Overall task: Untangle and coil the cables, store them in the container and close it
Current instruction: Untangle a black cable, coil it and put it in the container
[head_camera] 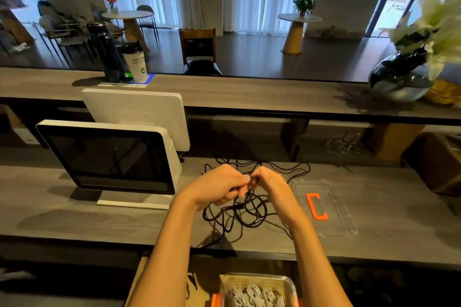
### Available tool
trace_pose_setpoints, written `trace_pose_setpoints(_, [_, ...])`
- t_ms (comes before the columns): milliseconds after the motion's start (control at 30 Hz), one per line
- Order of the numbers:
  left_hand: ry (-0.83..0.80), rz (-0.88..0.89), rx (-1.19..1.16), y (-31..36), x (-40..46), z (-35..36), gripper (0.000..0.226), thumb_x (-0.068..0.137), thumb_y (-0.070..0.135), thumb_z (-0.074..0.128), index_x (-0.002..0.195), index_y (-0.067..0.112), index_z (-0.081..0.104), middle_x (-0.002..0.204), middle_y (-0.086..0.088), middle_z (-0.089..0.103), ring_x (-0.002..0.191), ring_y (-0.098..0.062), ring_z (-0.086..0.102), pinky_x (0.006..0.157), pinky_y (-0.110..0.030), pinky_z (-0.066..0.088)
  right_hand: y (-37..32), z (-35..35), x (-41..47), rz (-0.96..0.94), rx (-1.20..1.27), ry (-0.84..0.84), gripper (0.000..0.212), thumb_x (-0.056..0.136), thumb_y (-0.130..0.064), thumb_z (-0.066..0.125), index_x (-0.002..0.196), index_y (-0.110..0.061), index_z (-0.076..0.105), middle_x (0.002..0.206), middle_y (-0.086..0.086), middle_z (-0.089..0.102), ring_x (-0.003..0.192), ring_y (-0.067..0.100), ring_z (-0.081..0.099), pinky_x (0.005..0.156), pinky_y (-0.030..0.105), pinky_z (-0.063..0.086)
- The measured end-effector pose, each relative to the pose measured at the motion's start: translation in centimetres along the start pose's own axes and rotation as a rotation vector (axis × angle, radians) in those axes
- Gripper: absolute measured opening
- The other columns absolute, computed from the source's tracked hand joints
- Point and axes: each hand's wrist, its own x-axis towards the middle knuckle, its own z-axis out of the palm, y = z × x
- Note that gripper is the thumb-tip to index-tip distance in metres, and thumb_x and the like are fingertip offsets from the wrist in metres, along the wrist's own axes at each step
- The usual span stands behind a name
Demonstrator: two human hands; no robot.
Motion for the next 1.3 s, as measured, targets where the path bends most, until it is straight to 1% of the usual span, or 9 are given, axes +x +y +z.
trace_pose_setpoints(133, [0.104, 0.040, 0.008, -1.8, -0.2, -0.7, 0.038, 0.101, 0.034, 0.053, 0.068, 0.017, 0.061, 0.053, 0.006, 0.038, 0.048, -0.008, 0.030, 0.048, -0.021, 0.026, -0.5, -0.7, -0.4, 0.049, 0.071, 0.172, 0.039, 0.104, -0.026, 0.046, 0.066, -0.022, 0.050, 0.058, -0.012, 0.042, 0.055, 0.005, 0.038, 0.058, 0.024, 0.035])
trace_pose_setpoints(233, [0.192, 0.091, -0.165, -4.4, -0.7, -1.3, 0.035, 0.100, 0.025, 0.056, 0.067, 0.017, 0.064, 0.054, 0.004, 0.039, 0.048, -0.008, 0.034, 0.055, -0.023, 0.032, -1.9, -2.4, -0.2, 0.175, 0.386, 0.556, 0.041, 0.104, -0.026, 0.044, 0.063, -0.024, 0.044, 0.053, -0.011, 0.035, 0.047, 0.006, 0.031, 0.051, 0.024, 0.029])
trace_pose_setpoints(333, [0.342, 0.102, -0.315, -6.4, -0.8, -1.4, 0.033, 0.102, 0.019, 0.050, 0.074, 0.014, 0.067, 0.056, 0.000, 0.037, 0.049, -0.011, 0.035, 0.061, -0.024, 0.041, -2.1, -4.1, -0.2, 0.198, 0.314, 0.685, 0.038, 0.103, -0.029, 0.045, 0.066, -0.023, 0.043, 0.059, -0.007, 0.032, 0.053, 0.010, 0.027, 0.054, 0.028, 0.025])
trace_pose_setpoints(467, [0.498, 0.075, -0.363, -6.6, -0.5, -1.1, 0.030, 0.105, 0.026, 0.045, 0.088, 0.012, 0.065, 0.055, 0.004, 0.029, 0.049, -0.011, 0.023, 0.048, -0.027, 0.023, -1.1, -3.5, -0.4, 0.220, 0.112, 0.543, 0.030, 0.103, -0.025, 0.048, 0.084, -0.015, 0.068, 0.077, -0.002, 0.062, 0.074, 0.012, 0.055, 0.068, 0.026, 0.043])
trace_pose_setpoints(600, [0.473, 0.086, -0.043, -4.6, -0.1, -0.2, 0.032, 0.103, 0.028, 0.048, 0.082, 0.013, 0.067, 0.054, 0.007, 0.035, 0.047, -0.006, 0.031, 0.048, -0.020, 0.028, -0.9, -1.6, -0.4, 0.162, -0.002, 0.330, 0.031, 0.105, -0.032, 0.041, 0.118, -0.024, 0.068, 0.112, -0.005, 0.070, 0.106, 0.009, 0.063, 0.089, 0.022, 0.047])
trace_pose_setpoints(767, [0.464, 0.169, -0.099, -3.4, 0.3, 1.1, 0.034, 0.100, 0.029, 0.056, 0.072, 0.015, 0.068, 0.049, 0.010, 0.038, 0.044, -0.004, 0.032, 0.047, -0.021, 0.026, -1.5, 0.8, -0.7, 0.093, -0.155, -0.009, 0.033, 0.105, -0.032, 0.044, 0.093, -0.018, 0.071, 0.078, -0.009, 0.067, 0.079, 0.008, 0.064, 0.080, 0.027, 0.050])
trace_pose_setpoints(967, [0.243, 0.064, -0.805, -5.4, 0.3, 2.5, 0.035, 0.093, 0.039, 0.058, 0.074, 0.010, 0.063, 0.053, 0.005, 0.033, 0.040, -0.004, 0.026, 0.036, -0.017, 0.017, -1.8, 1.0, -0.9, -0.013, -0.106, 0.196, 0.029, 0.103, -0.022, 0.050, 0.081, -0.013, 0.068, 0.058, -0.017, 0.055, 0.059, -0.004, 0.049, 0.058, 0.012, 0.037])
trace_pose_setpoints(1100, [0.044, 0.023, -0.780, -6.5, 0.3, 3.3, 0.038, 0.099, 0.038, 0.052, 0.081, 0.007, 0.066, 0.057, 0.003, 0.035, 0.040, -0.003, 0.030, 0.036, -0.016, 0.017, -1.4, 1.4, -0.8, -0.021, -0.111, 0.253, 0.028, 0.101, -0.025, 0.052, 0.081, -0.015, 0.070, 0.069, 0.004, 0.059, 0.066, 0.005, 0.051, 0.063, 0.020, 0.042])
trace_pose_setpoints(1300, [0.228, 0.098, -0.666, -7.3, 0.8, 3.5, 0.031, 0.092, 0.036, 0.057, 0.073, 0.015, 0.069, 0.050, 0.005, 0.035, 0.047, -0.009, 0.037, 0.068, -0.029, 0.044, -1.2, 0.9, -0.8, 0.039, -0.065, 0.361, 0.027, 0.102, -0.022, 0.052, 0.085, -0.017, 0.072, 0.055, -0.019, 0.055, 0.055, -0.004, 0.049, 0.058, 0.015, 0.036])
